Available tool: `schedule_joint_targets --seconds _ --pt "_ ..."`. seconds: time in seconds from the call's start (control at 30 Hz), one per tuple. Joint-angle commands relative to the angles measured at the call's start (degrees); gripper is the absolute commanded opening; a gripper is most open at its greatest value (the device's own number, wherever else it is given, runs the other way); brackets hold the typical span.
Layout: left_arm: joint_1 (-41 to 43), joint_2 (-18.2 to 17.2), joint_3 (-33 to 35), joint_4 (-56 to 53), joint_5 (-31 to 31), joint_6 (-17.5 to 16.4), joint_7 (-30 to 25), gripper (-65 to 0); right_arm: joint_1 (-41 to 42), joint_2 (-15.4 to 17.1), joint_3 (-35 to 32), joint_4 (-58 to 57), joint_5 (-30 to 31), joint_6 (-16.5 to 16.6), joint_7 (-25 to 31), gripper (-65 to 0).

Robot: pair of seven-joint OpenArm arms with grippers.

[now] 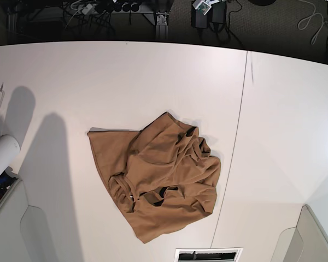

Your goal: Layout the t-shirt on the table in an organized manner, then fold the t-shirt properly

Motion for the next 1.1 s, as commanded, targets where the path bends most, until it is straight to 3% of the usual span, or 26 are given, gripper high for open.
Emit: schedule_joint_targets --seconds 0.0,0.07,0.17,0.23,0.4,0.5,0.63,0.83,0.9,1.07 --pt "1.7 -0.4 -1.2 2.8 -0.4 -0.5 -0.1 -55.8 -2.5 1.2 0.0 3.8 1.6 0.9 0.7 -65.0" --pt "3.7 -1.1 -3.7 7.5 -2.1 -0.5 0.5 -53.4 -6.2 3.2 0.0 11.5 3.4 0.9 0.4 -65.0" --pt "7.0 -3.1 -7.5 14.5 -4.3 -1.3 1.2 -41.8 -11.7 6.3 0.0 23.6 3.7 0.9 -0.1 -65.0" --pt "9.2 -4.4 -10.3 19.1 -6.4 -3.9 2.3 -34.8 -14.8 8.4 0.0 31.4 3.8 0.9 -1.0 -65.0" --pt "14.6 -6.9 -18.7 30.1 -14.7 -10.7 4.5 -33.3 -18.9 11.1 2.1 48.2 4.9 0.9 -1.7 -65.0" --pt "16.7 -8.2 -23.8 37.8 -19.6 -12.6 6.2 -33.3 -18.1 11.1 4.3 55.3 8.0 0.9 -1.9 -65.0" --pt "16.4 -11.4 -29.2 48.3 -26.1 -12.0 8.4 -33.3 -11.2 11.1 5.2 59.3 11.5 0.9 -1.9 -62.5" --pt "10.1 -17.2 -29.5 53.9 -28.4 -9.2 8.5 -27.4 4.3 7.7 5.1 57.3 12.4 0.2 -5.5 -37.0" --pt "5.8 -18.6 -27.0 53.4 -28.3 -8.1 8.4 -24.2 9.0 6.4 5.1 55.1 12.4 -0.7 -6.3 -35.2" --pt "-7.5 -19.4 -15.8 48.6 -25.1 -5.5 8.4 -24.1 18.6 1.4 5.1 46.9 10.1 -5.4 -6.4 -35.3"
